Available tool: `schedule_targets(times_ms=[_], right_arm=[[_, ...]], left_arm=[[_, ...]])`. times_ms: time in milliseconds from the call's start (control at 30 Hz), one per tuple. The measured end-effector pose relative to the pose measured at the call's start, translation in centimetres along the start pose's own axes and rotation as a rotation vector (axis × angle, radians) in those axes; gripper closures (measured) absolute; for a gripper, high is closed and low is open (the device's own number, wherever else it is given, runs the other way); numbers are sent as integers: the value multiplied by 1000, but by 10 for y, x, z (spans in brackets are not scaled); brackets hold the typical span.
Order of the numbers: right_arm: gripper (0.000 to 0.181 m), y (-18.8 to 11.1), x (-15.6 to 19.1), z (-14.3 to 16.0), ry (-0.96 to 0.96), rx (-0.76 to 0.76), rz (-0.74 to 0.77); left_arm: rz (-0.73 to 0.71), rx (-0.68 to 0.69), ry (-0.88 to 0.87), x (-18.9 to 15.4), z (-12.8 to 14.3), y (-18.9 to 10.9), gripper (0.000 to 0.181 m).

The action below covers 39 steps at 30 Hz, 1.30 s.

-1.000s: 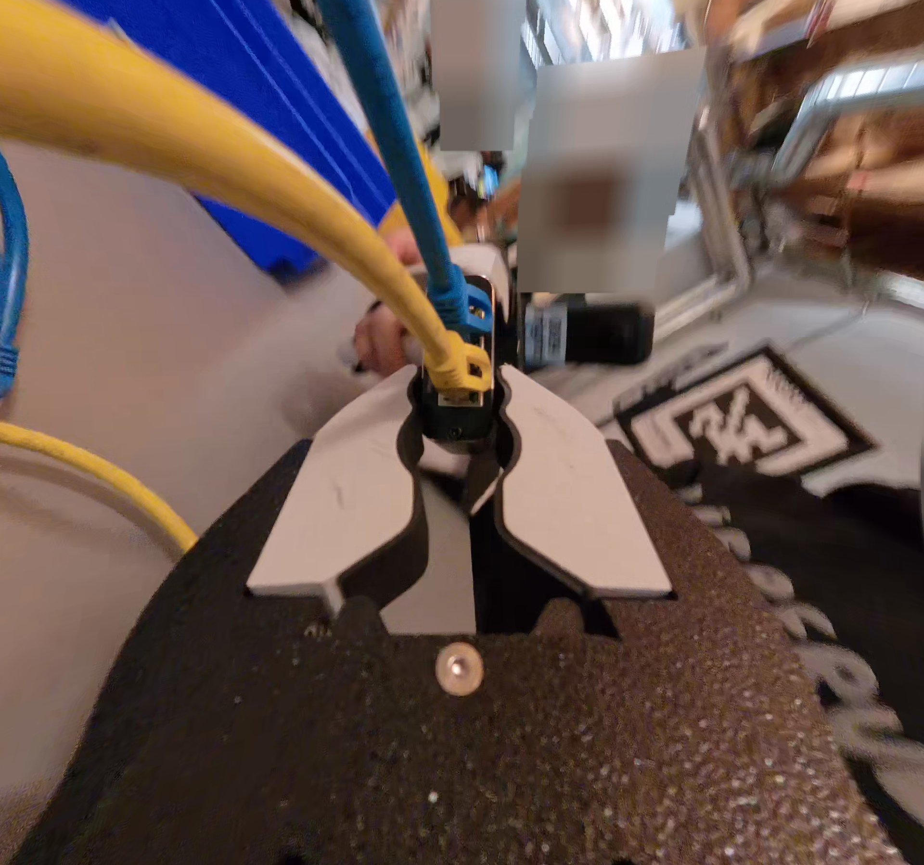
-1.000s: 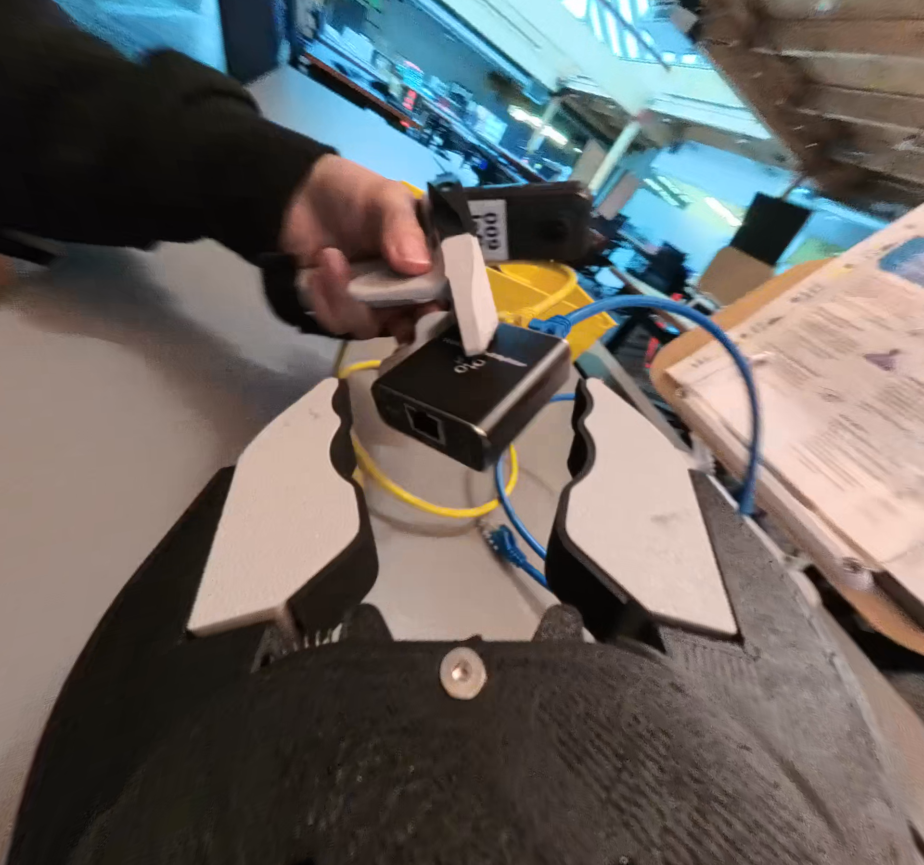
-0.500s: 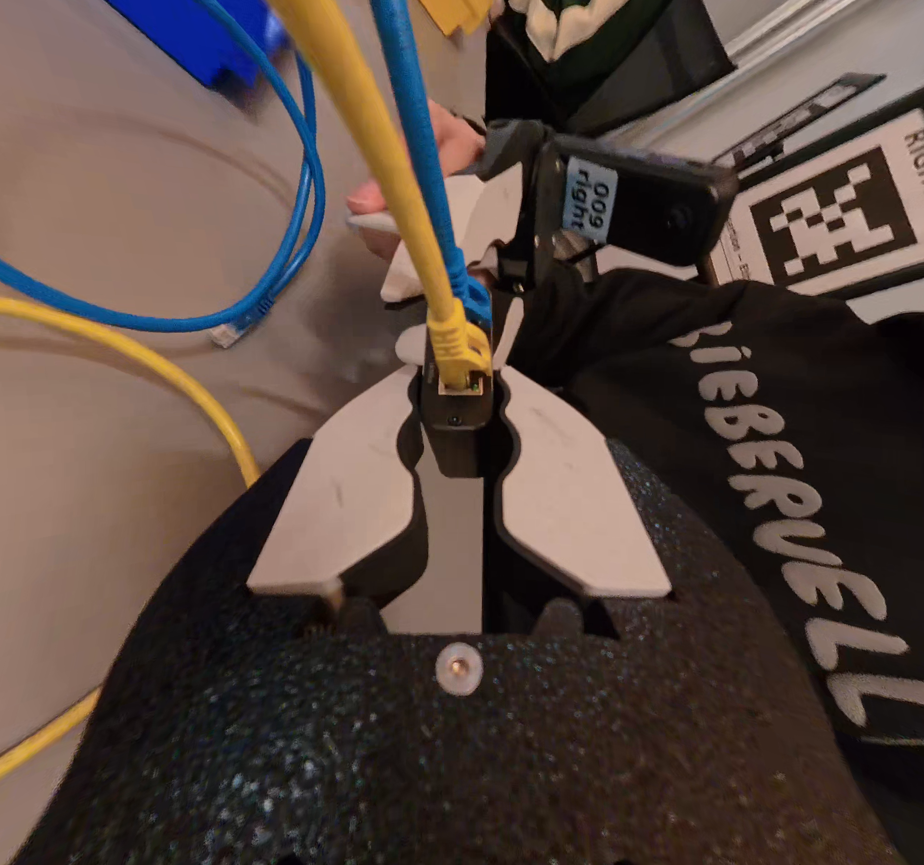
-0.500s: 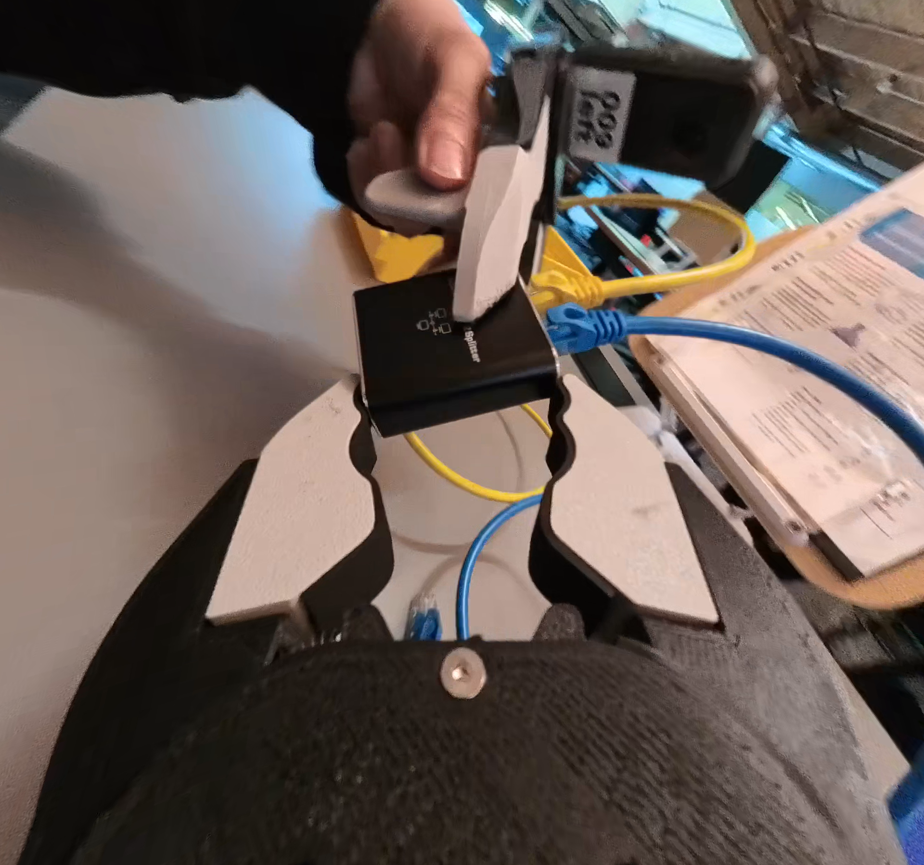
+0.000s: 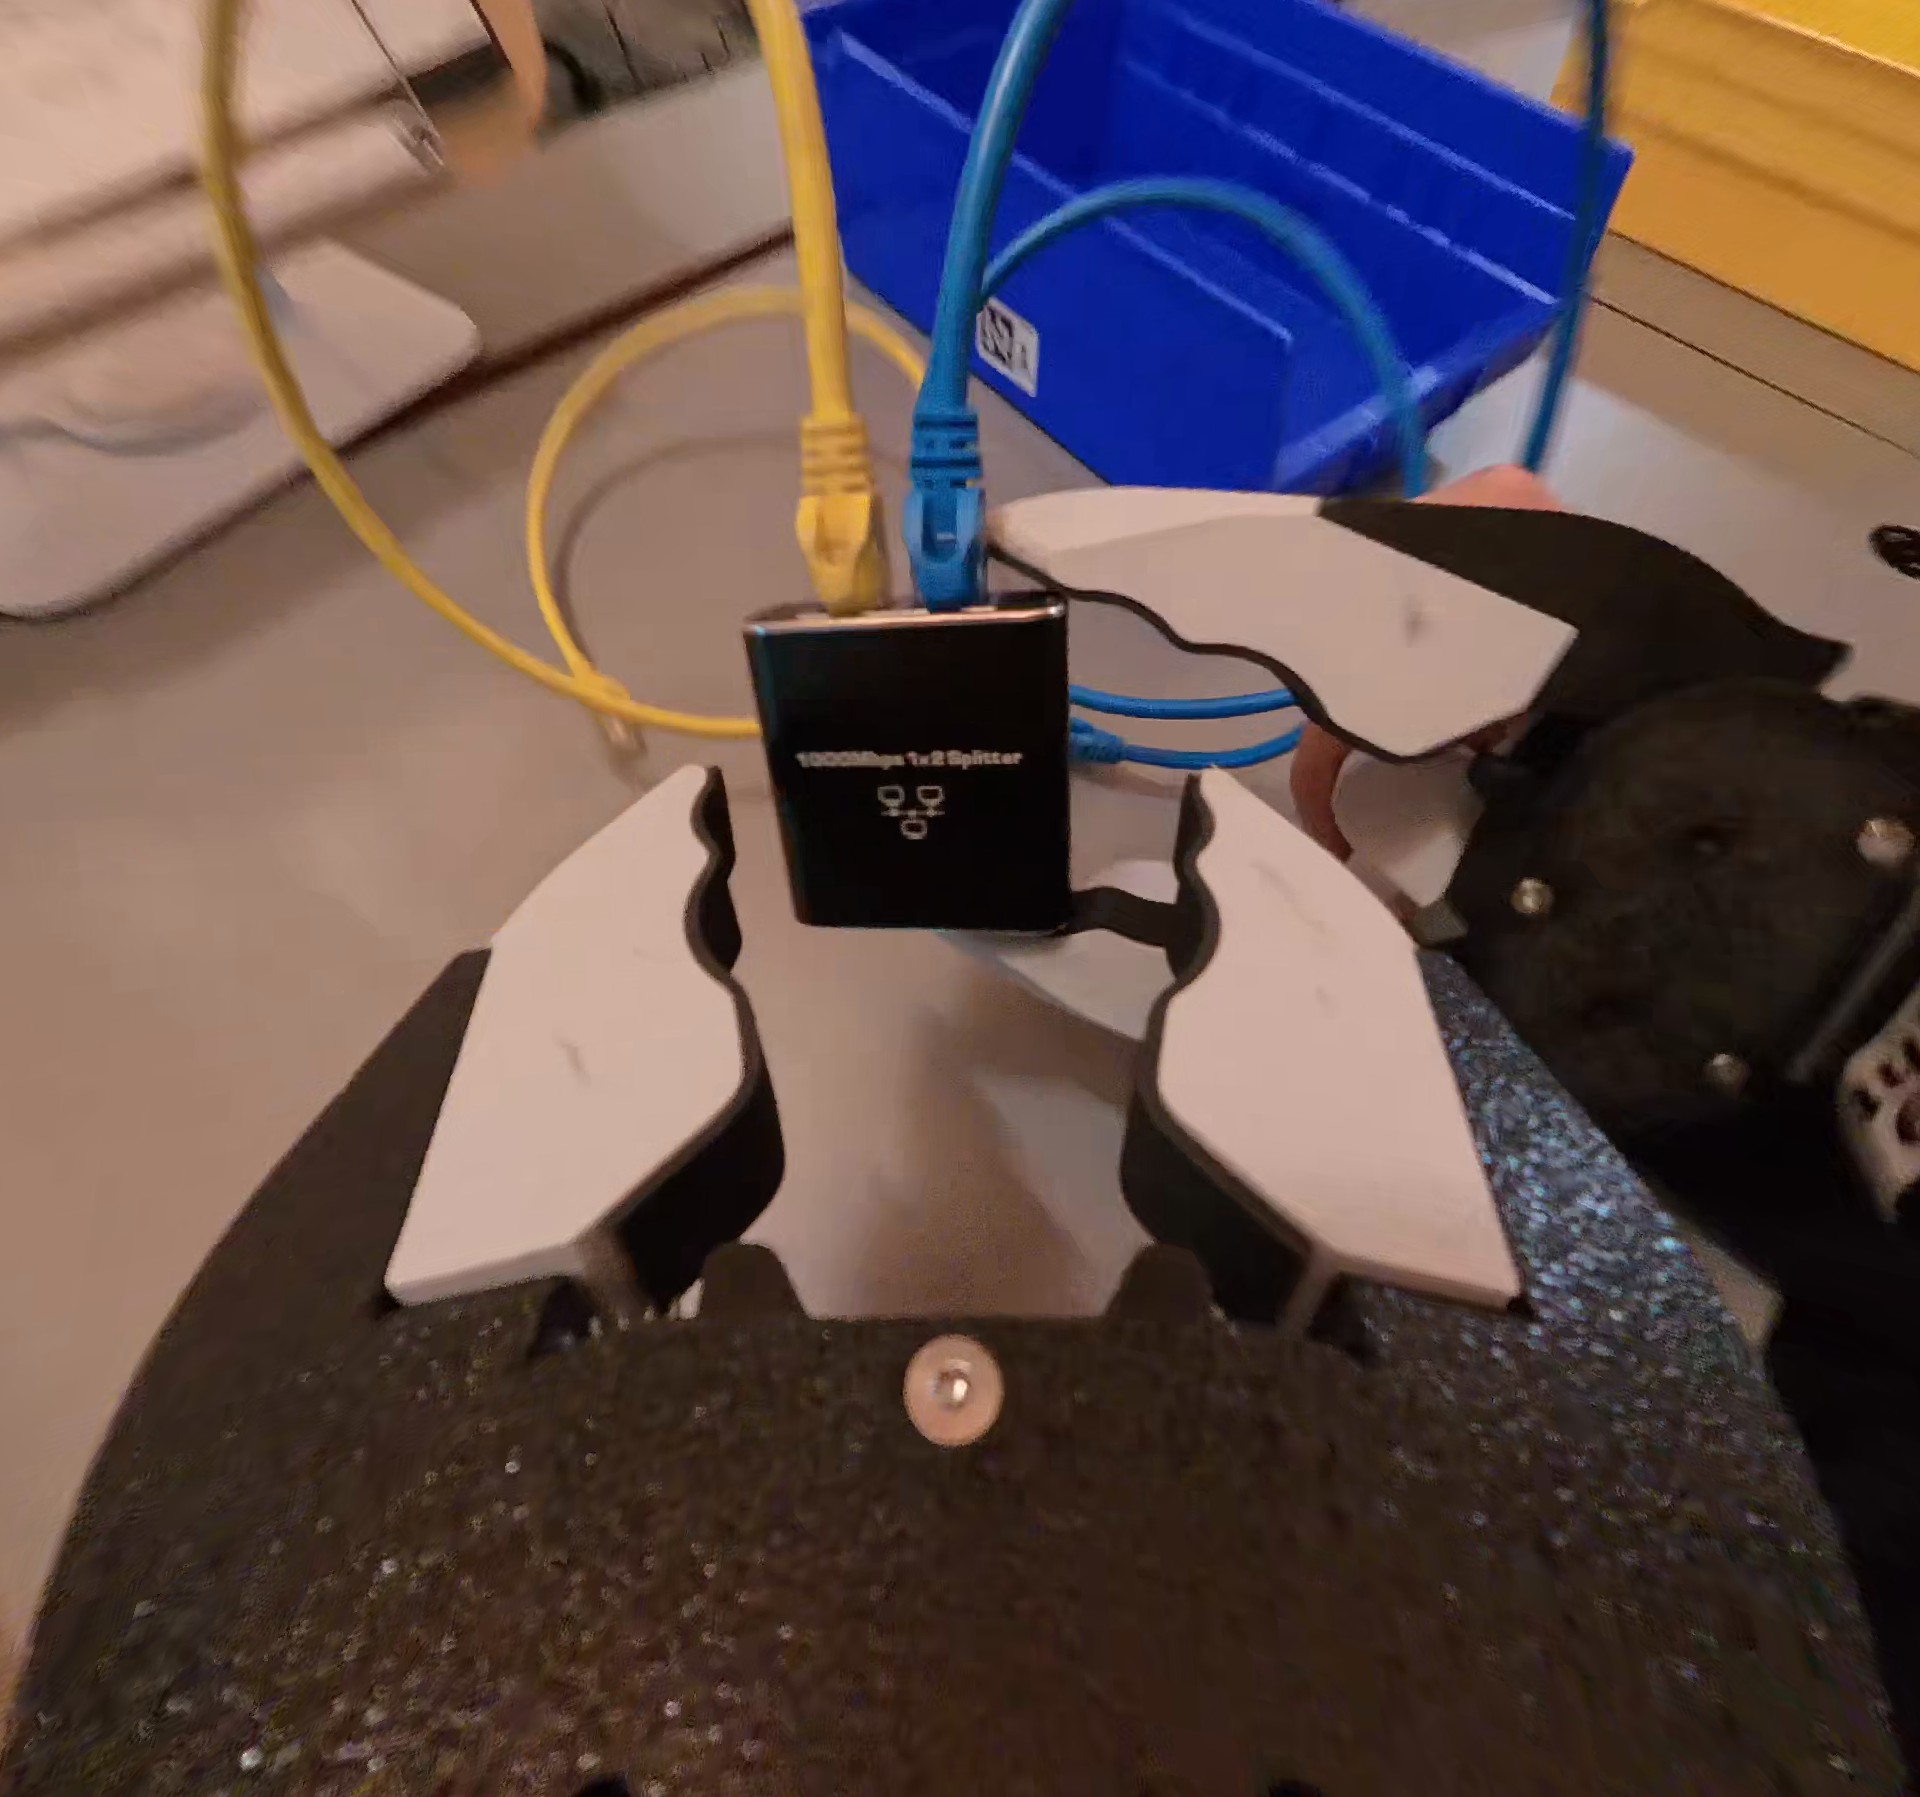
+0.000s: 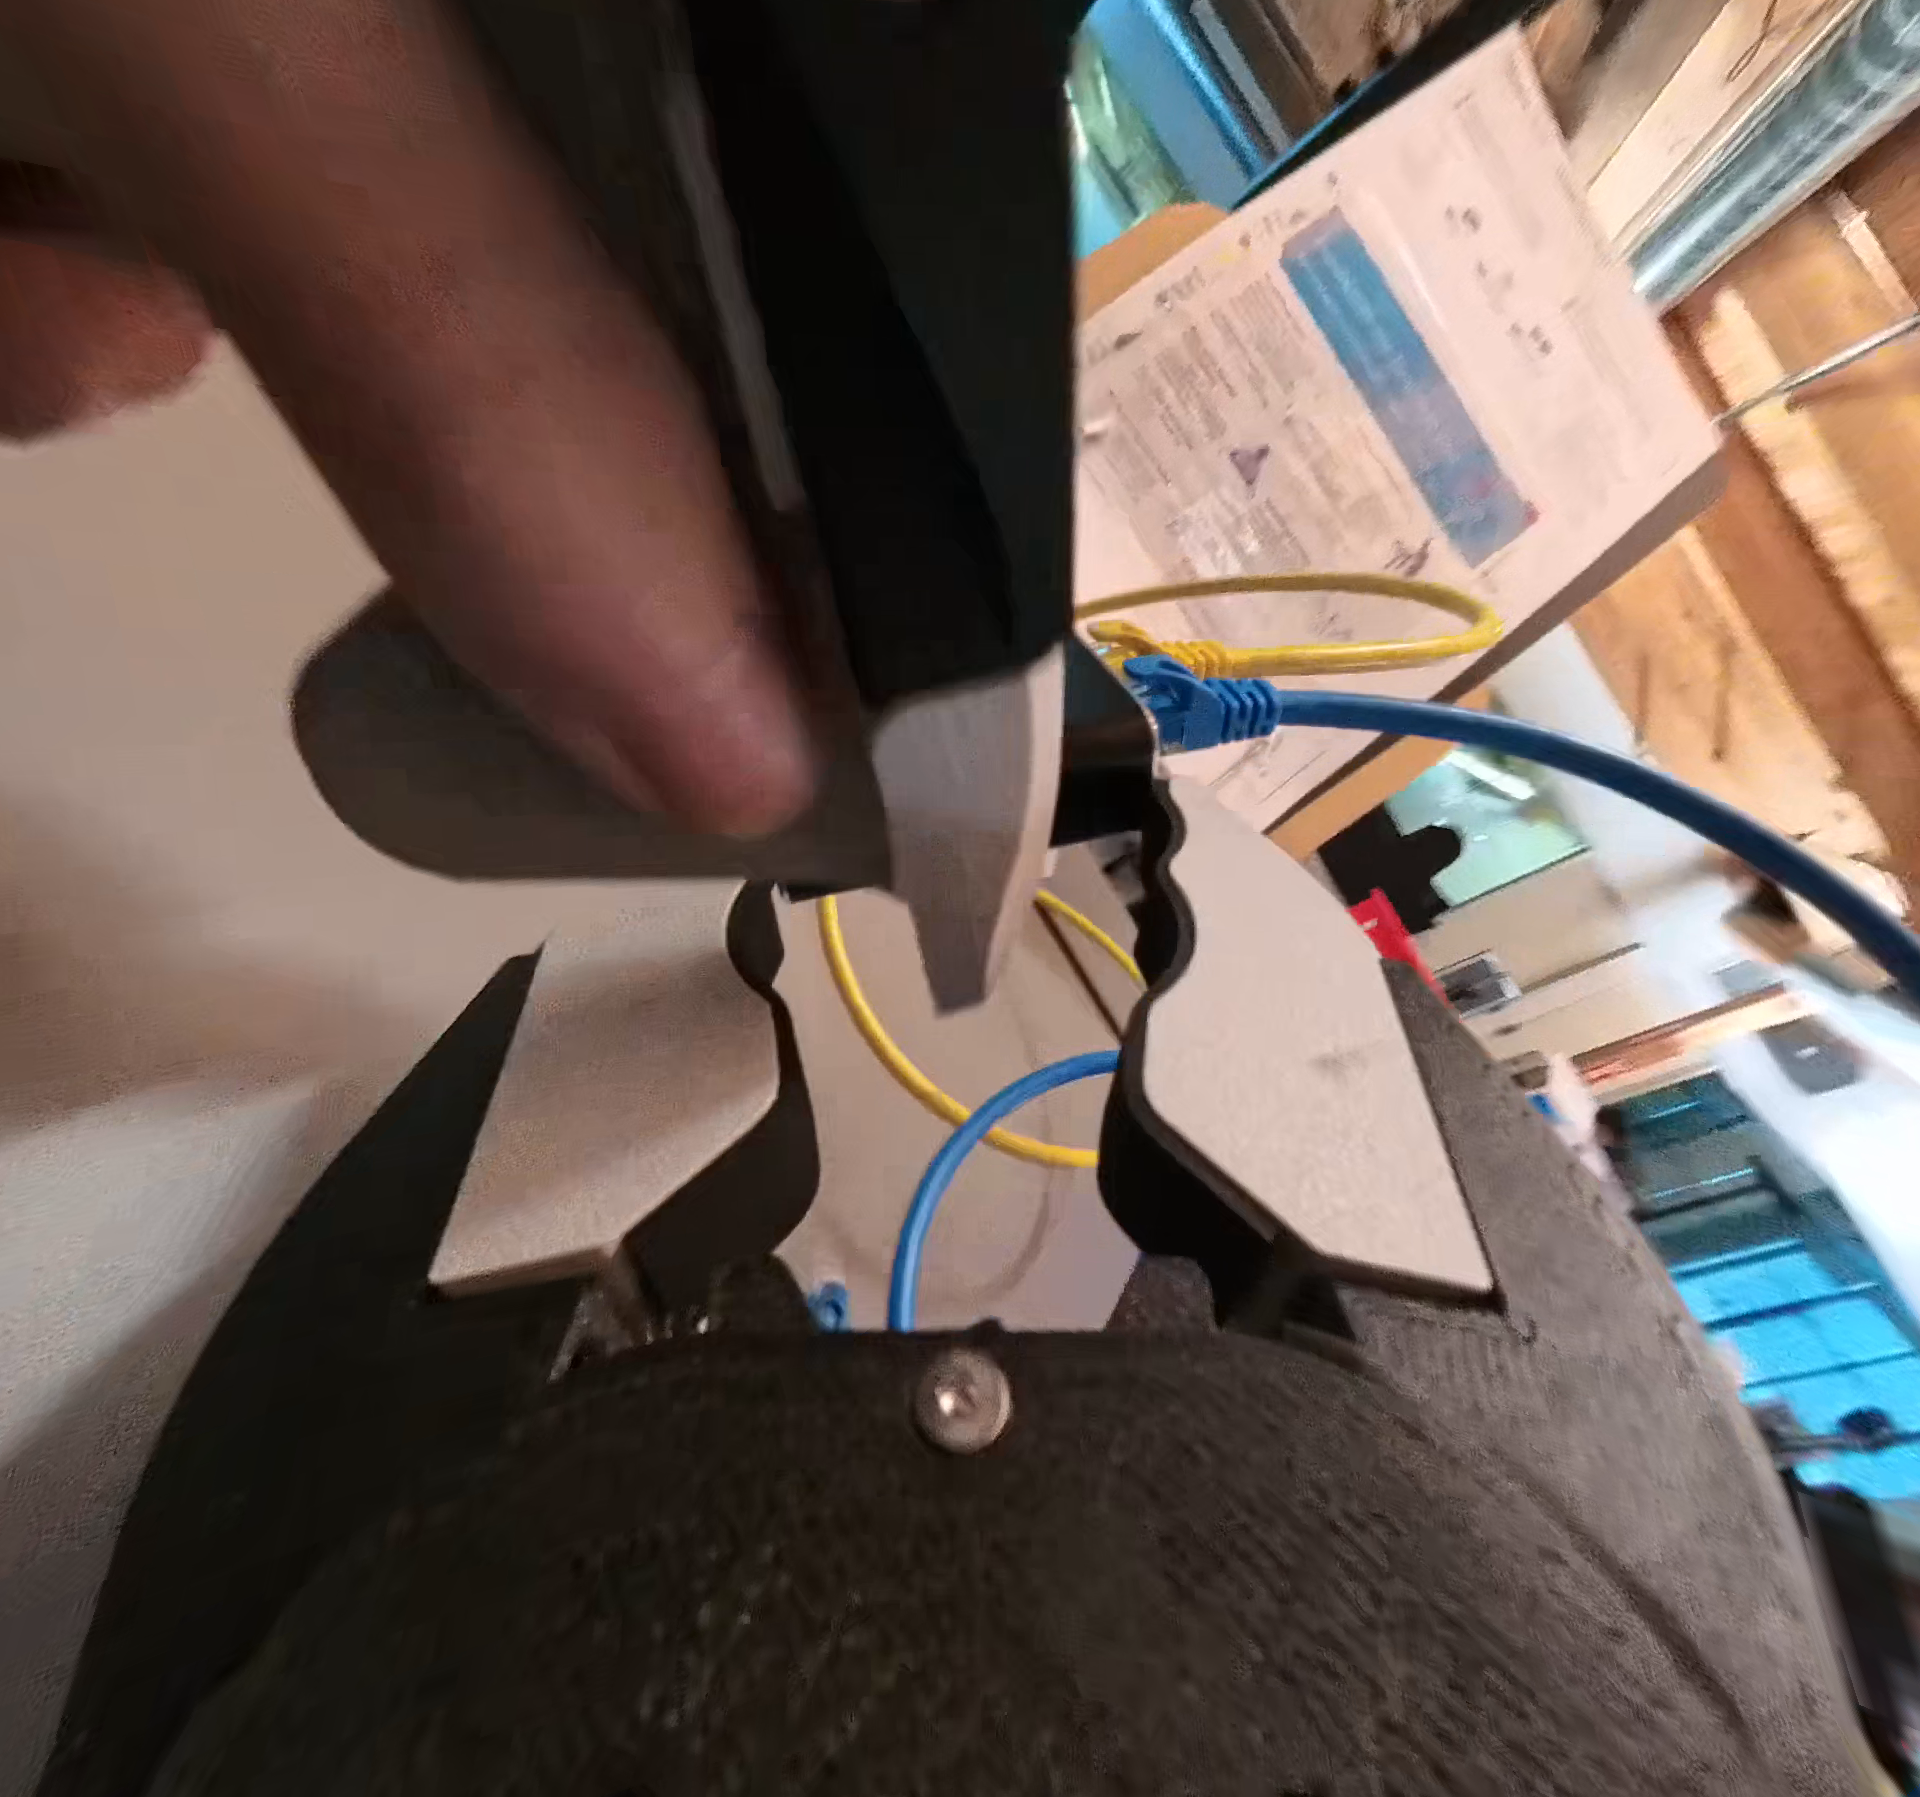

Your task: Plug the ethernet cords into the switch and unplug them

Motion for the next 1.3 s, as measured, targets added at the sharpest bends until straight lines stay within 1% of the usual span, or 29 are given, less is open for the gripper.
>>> schedule_targets(times_ms=[33, 100, 167, 200, 267, 300, 333, 400, 433, 500, 567, 600, 633, 667, 733, 767, 867, 933, 1000, 1033, 1100, 1200, 1233, 1300], right_arm=[[114, -2, 1, -3, -30, -18, 14], [115, -4, 2, -8, -48, -42, 34], [114, -5, 3, -7, -64, -56, 25], [115, -5, 4, -6, -54, -68, 14], [115, -6, 4, -8, -57, -110, 4], [116, -6, 5, -8, -66, -119, -38], [118, -5, 7, -7, -63, -114, -105], [110, -9, 9, -9, -58, -138, -236], [106, -13, 12, -11, -72, -144, -325], [101, -25, 10, -20, -87, -130, -436], [104, -39, -7, -39, -69, -188, -381], [101, -46, -15, -47, -25, -215, -375], [93, -51, -24, -54, 31, -239, -365], [90, -53, -32, -57, 72, -253, -326], [87, -48, -38, -51, 59, -241, -225], [85, -43, -36, -45, 38, -225, -214], [89, -30, -20, -30, -3, -207, -261], [101, -29, -13, -28, -14, -252, -309], [111, -28, -7, -25, -15, -266, -354], [112, -26, -4, -23, -18, -251, -370], [111, -23, -2, -20, -29, -251, -345], [120, -20, -3, -17, 13, -293, -290], [120, -19, -1, -16, 26, -302, -291], [120, -18, 0, -15, 37, -310, -284]], left_arm=[[27, 39, -34, 0, 3, 4, 101], [93, 87, -95, 0, 10, 12, 102], [136, 92, -136, 1, 15, 16, 105], [134, 88, -147, 4, 17, 16, 116], [187, 65, -109, 7, 19, 15, 117], [190, 51, -86, 8, 19, 14, 117], [149, 49, -27, 12, 20, 12, 117], [-15, 64, 161, 24, 22, 8, 117], [-82, 76, 250, 29, 21, 4, 118], [-182, 72, 436, 34, 18, -4, 118], [-266, 88, 638, 35, 15, -12, 118], [-311, 105, 731, 36, 13, -16, 118], [-354, 131, 812, 37, 12, -19, 118], [-393, 146, 883, 37, 10, -23, 118], [-418, 176, 998, 32, 7, -28, 118], [-432, 181, 1063, 27, 5, -31, 118], [-444, 222, 1245, 11, 2, -34, 118], [-398, 227, 1309, 1, 3, -35, 118], [-392, 222, 1359, 0, 3, -35, 118], [-377, 222, 1365, 0, 3, -35, 118], [-338, 204, 1381, -3, 3, -37, 118], [-340, 218, 1419, -6, 3, -37, 118], [-341, 205, 1434, -8, 3, -37, 118], [-336, 221, 1438, -7, 4, -37, 118]])
Point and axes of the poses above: each gripper's, where its closed fingertips meet, y out along the fingers, z out of its underside, x = y × z across the jaws, the point moved 7 cm from there along -y, back along the fingers, and after that the axes turned 3 degrees about -z, right-handed, at the moved point
